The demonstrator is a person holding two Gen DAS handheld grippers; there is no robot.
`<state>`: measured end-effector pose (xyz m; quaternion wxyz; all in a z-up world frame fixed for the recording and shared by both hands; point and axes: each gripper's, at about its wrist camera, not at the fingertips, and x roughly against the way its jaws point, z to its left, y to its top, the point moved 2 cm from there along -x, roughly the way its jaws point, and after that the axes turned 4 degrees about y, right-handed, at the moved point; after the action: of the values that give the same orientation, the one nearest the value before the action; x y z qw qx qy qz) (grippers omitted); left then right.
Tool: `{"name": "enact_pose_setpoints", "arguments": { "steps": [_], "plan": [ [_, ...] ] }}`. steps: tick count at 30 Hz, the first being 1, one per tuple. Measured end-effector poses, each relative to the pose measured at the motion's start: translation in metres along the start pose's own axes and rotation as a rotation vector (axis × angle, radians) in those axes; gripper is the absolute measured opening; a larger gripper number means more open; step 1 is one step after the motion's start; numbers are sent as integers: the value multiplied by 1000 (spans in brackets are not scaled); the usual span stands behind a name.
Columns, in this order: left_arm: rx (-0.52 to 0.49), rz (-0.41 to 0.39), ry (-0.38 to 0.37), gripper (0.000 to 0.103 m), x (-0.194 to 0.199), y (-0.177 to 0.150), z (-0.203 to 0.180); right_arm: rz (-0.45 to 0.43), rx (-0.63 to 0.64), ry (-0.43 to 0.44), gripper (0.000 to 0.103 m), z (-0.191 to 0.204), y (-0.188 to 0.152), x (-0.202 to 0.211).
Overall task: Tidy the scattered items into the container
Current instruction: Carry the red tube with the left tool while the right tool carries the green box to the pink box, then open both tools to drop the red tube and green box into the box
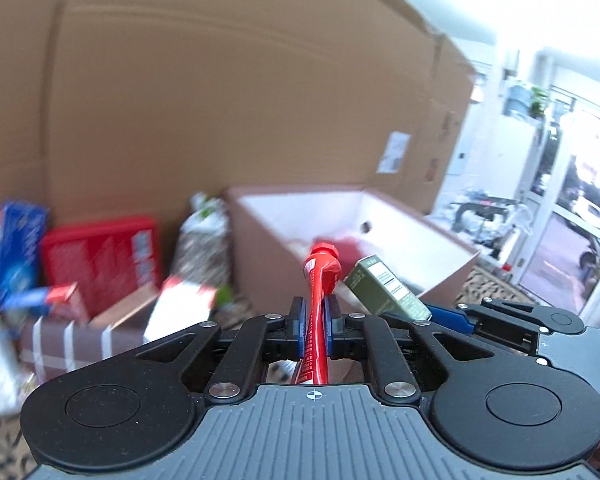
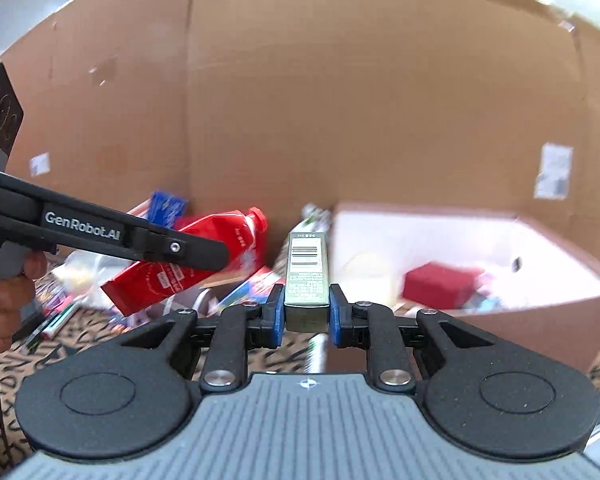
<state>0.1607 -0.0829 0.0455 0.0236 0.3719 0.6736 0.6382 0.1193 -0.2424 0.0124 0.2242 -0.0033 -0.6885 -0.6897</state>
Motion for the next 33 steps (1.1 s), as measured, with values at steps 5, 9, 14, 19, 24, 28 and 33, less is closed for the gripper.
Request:
{"name": "enact_pose_setpoints", "arguments": {
  "steps": [5, 9, 14, 19, 24, 28, 33],
  "plan": [
    [-26, -33, -44, 4, -25, 28, -26, -38, -4, -60, 25, -25, 9, 1],
    [-41, -52, -57, 4, -47, 44, -41, -69, -7, -107, 25, -46, 16, 2],
    [-56, -40, -51, 4, -80, 51, -51, -92, -18, -155, 25, -70, 21, -1],
    [-43, 29, -45, 4, -117, 44, -50, -54, -49, -150, 25, -87, 12, -18],
    [-34, 63, -45, 5, -139, 40, -47, -31, -67, -147, 25, -96, 4, -29],
    [-39, 74, -41, 5, -141, 36, -44, -24, -74, -146, 25, -99, 1, -33],
    [-38, 86, -36, 5, -146, 35, -43, -15, -81, -145, 25, -103, -3, -37]
  ]
}}
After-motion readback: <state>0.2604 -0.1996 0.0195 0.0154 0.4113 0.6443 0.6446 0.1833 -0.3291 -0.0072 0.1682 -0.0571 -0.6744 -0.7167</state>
